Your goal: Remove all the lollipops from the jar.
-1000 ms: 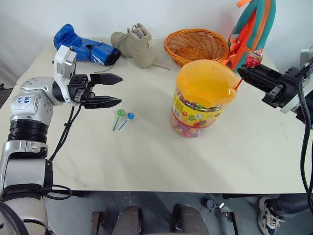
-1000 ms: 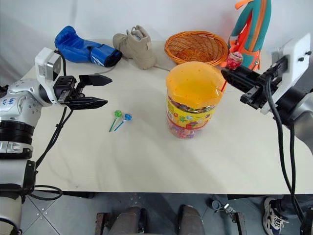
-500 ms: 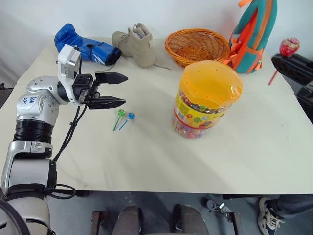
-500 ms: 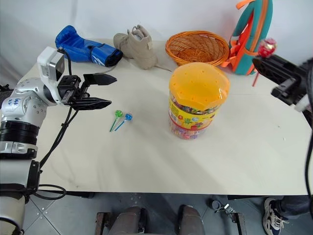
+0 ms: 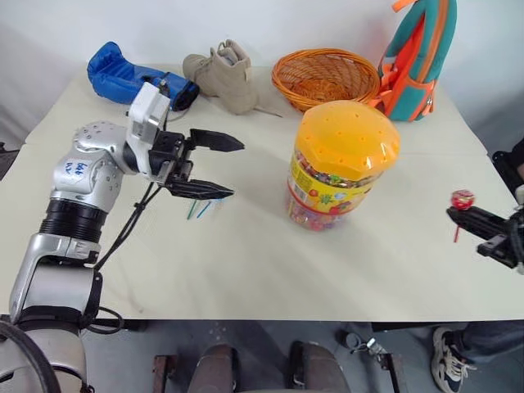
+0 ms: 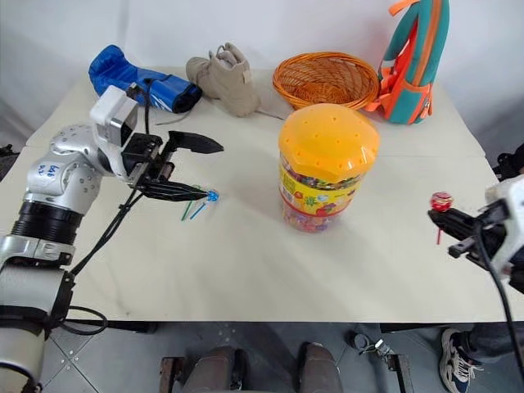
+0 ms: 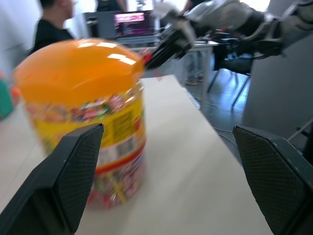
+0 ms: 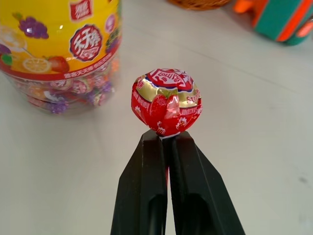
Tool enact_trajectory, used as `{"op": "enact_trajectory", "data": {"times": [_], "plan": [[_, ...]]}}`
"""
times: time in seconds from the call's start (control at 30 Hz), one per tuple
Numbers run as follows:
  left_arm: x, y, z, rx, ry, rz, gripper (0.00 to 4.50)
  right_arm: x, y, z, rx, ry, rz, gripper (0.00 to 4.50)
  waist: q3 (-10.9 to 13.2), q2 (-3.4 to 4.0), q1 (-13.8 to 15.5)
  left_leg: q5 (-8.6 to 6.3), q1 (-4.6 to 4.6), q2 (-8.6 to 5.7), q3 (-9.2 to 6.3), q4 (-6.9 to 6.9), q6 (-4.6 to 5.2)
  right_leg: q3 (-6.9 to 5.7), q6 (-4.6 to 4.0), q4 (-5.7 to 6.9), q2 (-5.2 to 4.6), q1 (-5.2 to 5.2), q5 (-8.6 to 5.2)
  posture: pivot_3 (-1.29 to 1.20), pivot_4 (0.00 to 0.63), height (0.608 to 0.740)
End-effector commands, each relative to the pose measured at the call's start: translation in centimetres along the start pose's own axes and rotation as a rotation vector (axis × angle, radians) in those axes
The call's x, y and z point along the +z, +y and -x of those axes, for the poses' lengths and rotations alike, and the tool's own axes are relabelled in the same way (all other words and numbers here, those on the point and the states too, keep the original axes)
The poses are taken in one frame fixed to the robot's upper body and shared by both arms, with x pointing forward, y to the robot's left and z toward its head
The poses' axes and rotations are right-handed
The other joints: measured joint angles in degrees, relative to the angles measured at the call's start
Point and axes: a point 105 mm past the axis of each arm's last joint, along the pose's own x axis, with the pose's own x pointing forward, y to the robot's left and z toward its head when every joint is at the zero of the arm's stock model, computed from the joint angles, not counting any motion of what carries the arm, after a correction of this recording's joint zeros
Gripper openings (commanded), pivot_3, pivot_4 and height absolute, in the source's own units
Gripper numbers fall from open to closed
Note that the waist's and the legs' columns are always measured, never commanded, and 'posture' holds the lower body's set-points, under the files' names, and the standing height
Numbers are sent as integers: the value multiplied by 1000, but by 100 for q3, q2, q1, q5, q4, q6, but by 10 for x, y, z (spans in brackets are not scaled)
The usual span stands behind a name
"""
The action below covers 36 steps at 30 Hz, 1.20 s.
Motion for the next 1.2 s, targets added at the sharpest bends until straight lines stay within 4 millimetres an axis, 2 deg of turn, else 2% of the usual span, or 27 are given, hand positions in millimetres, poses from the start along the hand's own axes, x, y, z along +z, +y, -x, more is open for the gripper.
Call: {"op": "enact_trajectory", "data": {"times": [0.03, 0.13, 0.37, 0.47, 0.57, 0.77, 0.87, 0.97, 1.03, 1.1, 1.2], "plan": [[24, -18, -10, -178, -26, -84, 4500, -9, 3, -7, 18, 21, 11, 33, 0, 0, 14, 0, 0, 0, -1, 0, 0, -1, 0, -1, 0, 0, 0, 0, 150, 740], [27, -26, -17, -228, -28, -74, 4500, -22, 4, -14, 33, 71, 3, 33, 0, 0, 12, 0, -2, -1, -3, 0, 0, -3, 0, -2, 0, 1, 0, 0, 150, 740], [15, -38, -27, -291, 67, -30, 4500, -45, -1, -28, 29, 190, 23, 33, 0, 1, 3, 0, 0, 0, -2, 0, 0, -1, 0, -2, 0, 1, 0, 0, 150, 740], [13, -40, -31, -304, 80, -29, 4500, -52, -5, -29, 21, 233, 37, 697, 0, 1, 16, 0, -1, -1, -2, 2, 0, -2, 0, -1, 0, 1, 0, 0, 150, 740], [11, -40, -33, -298, 99, -33, 4500, -51, -5, -29, 28, 230, 42, 1759, 0, 1, 17, 0, -2, -1, -2, 3, 0, -3, 0, -2, 0, 1, 0, 0, 150, 740], [18, -38, -31, -241, 30, -25, 4500, -35, -5, -22, 42, 176, 54, 3672, 0, 1, 10, 0, -2, 0, -2, 3, 0, -3, 0, -2, 0, 1, 0, 0, 150, 740], [22, -33, -21, -137, -6, 34, 4500, -2, 8, -14, 135, 37, 78, 4485, 1, 2, 12, 0, -2, 0, -3, 3, 0, -2, 0, -1, 0, 1, 0, 0, 150, 740], [14, -32, -10, -55, 9, 118, 4500, 33, 28, -8, 272, -107, 123, 4485, 1, 4, -7, 0, 1, 2, -4, 3, 0, -1, 0, -2, 0, 3, 0, 0, 150, 740], [11, -27, -1, 20, -32, 138, 4500, 46, 40, -6, 366, -162, 160, 4485, 1, 4, -9, 0, 4, 5, -6, 1, 0, -2, 0, -3, 4, 5, 0, 0, 150, 740], [5, -26, 6, 75, -32, 153, 4500, 50, 46, -6, 422, -178, 186, 4485, 1, 4, -2, 0, 5, 6, -7, 0, -1, -3, 0, -3, 4, 6, 0, 0, 150, 740], [-6, -29, 25, 174, -10, 177, 4500, 45, 53, -9, 536, -148, 244, 4485, 2, 4, 21, -1, 2, 1, -8, 4, 0, -4, 0, -6, 0, 9, 0, 0, 150, 740]]}}
